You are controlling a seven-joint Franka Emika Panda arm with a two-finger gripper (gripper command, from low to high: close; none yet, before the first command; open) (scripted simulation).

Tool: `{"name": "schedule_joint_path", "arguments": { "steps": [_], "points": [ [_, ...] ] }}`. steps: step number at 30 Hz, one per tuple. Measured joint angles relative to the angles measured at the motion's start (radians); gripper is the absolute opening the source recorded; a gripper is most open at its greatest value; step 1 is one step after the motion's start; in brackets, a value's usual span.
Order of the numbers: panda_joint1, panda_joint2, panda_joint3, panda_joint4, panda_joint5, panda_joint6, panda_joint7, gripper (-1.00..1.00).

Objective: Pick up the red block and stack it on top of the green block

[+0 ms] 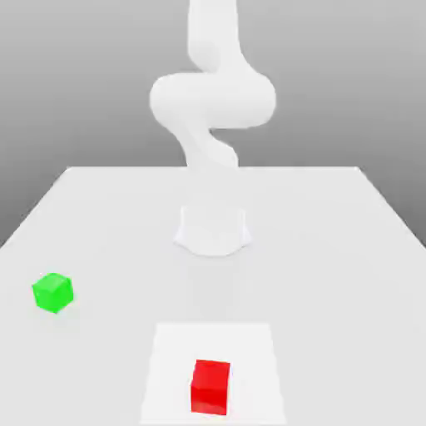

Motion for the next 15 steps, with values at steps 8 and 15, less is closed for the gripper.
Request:
{"name": "schedule_joint_path", "arguments": {
  "steps": [8,15],
  "points": [
    [-0.021,0.296,0.018,-0.072,-0.013,0.124,0.042,0.0],
    [-0.031,0.55,0.025,-0.133,-0.022,0.23,0.077,0.0]
  ]
}}
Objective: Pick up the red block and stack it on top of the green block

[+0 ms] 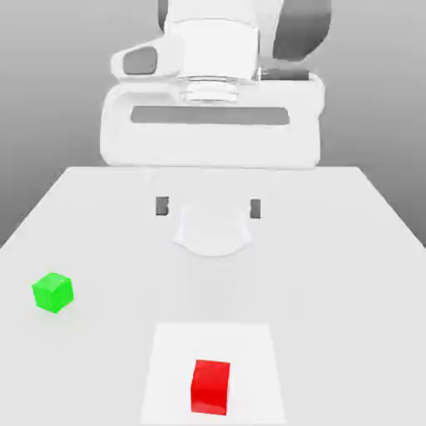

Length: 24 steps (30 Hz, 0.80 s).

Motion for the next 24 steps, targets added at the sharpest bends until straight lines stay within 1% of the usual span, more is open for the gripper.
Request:
{"name": "schedule_joint_path", "arguments": {
  "steps": [8,13,14,20,24],
  "points": [
    [-0.001,0.29,0.0,-0.07,0.008,0.121,0.026,0.0],
    [0.005,0.471,-0.008,-0.058,0.001,0.258,0.036,0.0],
    [0.007,0.503,-0.01,-0.053,-0.001,0.285,0.038,-1.0],
    [0.006,0.518,-0.01,-0.051,-0.004,0.299,0.04,-1.0],
    [0.001,0.423,-0.004,-0.066,0.004,0.218,0.035,-1.0]
  ]
}}
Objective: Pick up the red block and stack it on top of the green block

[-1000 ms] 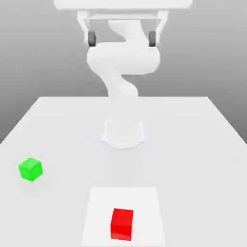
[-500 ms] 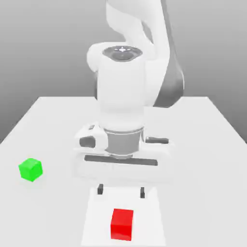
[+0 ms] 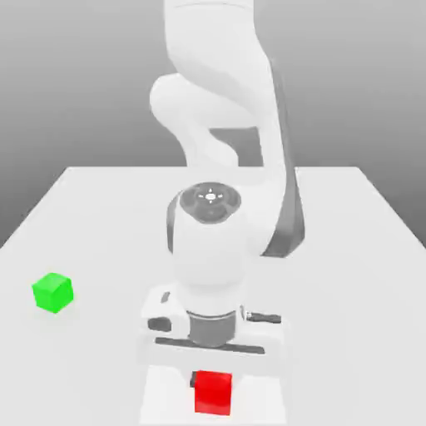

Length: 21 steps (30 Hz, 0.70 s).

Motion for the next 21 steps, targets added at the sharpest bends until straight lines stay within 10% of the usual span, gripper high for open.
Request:
{"name": "schedule_joint_path", "arguments": {
  "steps": [21],
  "points": [
    [-0.514,-0.341,-0.282,-0.224,-0.033,-0.116,-0.374,-1.0]
  ]
}}
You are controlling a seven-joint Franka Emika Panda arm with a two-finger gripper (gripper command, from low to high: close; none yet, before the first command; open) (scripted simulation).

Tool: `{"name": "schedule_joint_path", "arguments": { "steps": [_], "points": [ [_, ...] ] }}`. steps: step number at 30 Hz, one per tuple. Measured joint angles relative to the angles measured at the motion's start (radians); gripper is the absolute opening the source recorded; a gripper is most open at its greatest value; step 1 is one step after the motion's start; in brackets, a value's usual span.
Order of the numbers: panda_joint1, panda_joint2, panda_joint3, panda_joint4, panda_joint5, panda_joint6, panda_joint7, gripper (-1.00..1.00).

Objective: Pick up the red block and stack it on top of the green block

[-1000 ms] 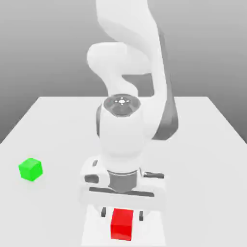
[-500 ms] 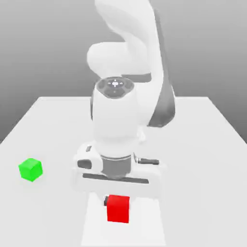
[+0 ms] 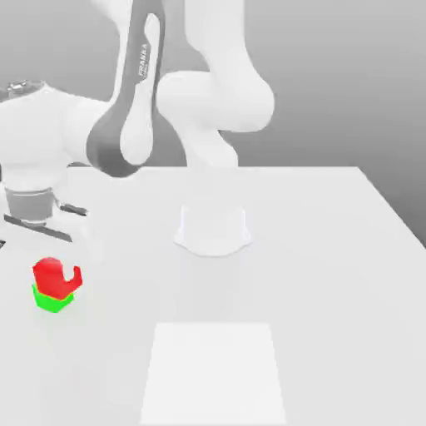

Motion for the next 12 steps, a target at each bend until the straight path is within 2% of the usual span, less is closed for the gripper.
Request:
{"name": "schedule_joint_path", "arguments": {
  "steps": [4,7,9,10,12],
  "points": [
    [-0.064,-0.025,-0.064,-0.038,-0.019,0.014,-0.06,-1.0],
    [-0.055,0.067,-0.075,-0.039,0.049,0.104,-0.116,-1.0],
    [-0.064,0.141,-0.047,-0.036,0.123,0.171,-0.17,-1.0],
    [-0.074,0.172,-0.03,-0.034,0.156,0.198,-0.194,1.0],
    [-0.074,0.172,-0.03,-0.034,0.155,0.198,-0.194,1.0]
  ]
}}
